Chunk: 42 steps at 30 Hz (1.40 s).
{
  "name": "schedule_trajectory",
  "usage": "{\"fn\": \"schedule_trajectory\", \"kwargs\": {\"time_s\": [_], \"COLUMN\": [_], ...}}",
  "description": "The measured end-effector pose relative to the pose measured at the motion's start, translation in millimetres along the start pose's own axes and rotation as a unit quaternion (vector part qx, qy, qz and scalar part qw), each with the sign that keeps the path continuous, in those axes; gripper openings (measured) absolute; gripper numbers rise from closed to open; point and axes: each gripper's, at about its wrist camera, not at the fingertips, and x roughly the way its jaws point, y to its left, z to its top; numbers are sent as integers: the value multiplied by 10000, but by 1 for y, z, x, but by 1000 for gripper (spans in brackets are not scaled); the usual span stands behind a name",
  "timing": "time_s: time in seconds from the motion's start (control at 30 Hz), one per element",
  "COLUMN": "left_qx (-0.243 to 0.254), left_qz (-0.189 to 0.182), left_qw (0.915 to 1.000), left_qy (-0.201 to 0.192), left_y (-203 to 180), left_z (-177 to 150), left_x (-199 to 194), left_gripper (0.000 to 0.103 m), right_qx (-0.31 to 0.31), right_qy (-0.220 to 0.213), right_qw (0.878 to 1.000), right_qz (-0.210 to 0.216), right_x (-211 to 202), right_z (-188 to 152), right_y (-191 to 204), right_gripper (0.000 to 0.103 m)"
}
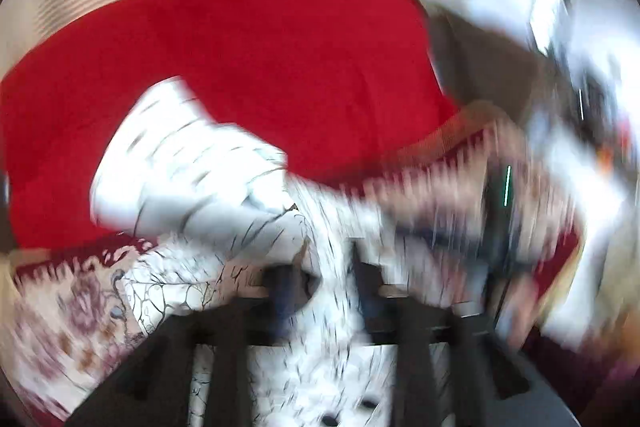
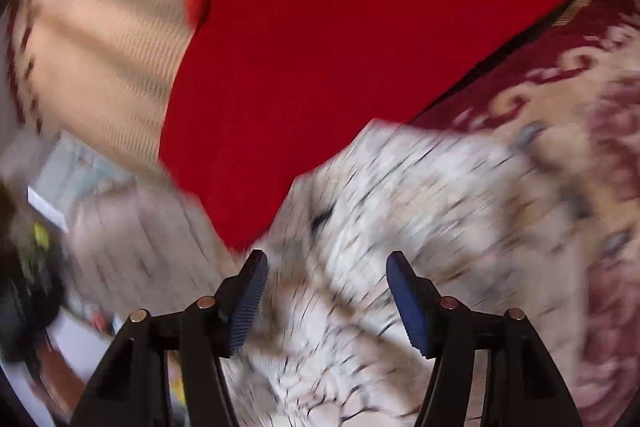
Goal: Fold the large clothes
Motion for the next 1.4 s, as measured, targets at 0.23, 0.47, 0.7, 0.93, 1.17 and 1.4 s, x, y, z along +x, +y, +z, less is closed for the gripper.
{"fn": "schedule_trajectory", "kwargs": {"time_s": [0.23, 0.47, 0.7, 0.93, 1.17, 1.4], "left_qx": [210, -1485, -2591, -3378, -3099, -2228], "left_qz": [323, 529, 694, 485, 246, 95], "left_qw": [9972, 9871, 9633, 9399, 9487, 9735], "left_qy": [648, 278, -101, -96, 571, 497], "left_y": [-10, 70, 128, 172, 155, 100], "left_z": [-66, -86, -98, -95, -118, -150], "left_x": [36, 22, 42, 93, 132, 109], "left_gripper": [73, 73, 73, 73, 32, 20], "right_qx": [418, 125, 826, 816, -219, -1043], "right_qy": [-311, 250, 130, 232, 463, 380], "right_qw": [9986, 9987, 9943, 9923, 9871, 9827], "right_qz": [84, -425, -666, -907, -1518, -1482], "right_x": [-33, -10, -16, 2, 24, -5], "right_z": [27, 15, 17, 26, 16, -1], "right_y": [-23, -13, -33, -42, -10, 22], "right_gripper": [73, 75, 76, 76, 33, 22]}}
